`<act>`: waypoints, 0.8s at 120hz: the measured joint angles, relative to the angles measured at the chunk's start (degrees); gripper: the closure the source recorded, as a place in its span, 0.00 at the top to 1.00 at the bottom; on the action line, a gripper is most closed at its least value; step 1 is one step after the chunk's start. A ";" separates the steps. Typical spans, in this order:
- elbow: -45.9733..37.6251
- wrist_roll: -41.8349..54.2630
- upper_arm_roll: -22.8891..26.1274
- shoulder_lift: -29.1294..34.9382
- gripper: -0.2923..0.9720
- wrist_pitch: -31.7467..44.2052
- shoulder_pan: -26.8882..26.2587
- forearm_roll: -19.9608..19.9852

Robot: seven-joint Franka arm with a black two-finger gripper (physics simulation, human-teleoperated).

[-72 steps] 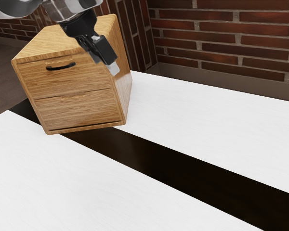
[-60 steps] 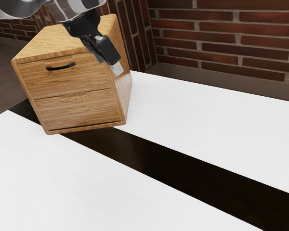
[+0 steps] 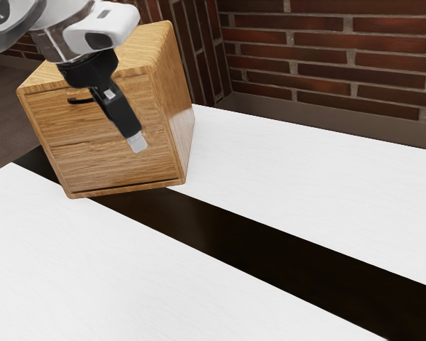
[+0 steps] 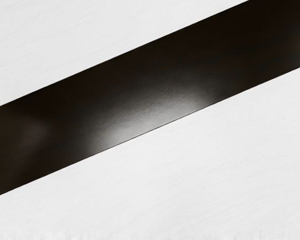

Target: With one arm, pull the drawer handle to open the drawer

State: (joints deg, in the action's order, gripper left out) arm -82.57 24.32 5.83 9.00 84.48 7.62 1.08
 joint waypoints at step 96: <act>-13.15 18.65 -10.57 5.78 0.77 4.48 1.54 -7.18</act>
State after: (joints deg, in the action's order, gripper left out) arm -95.72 42.96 -4.74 14.79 88.96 9.17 -6.10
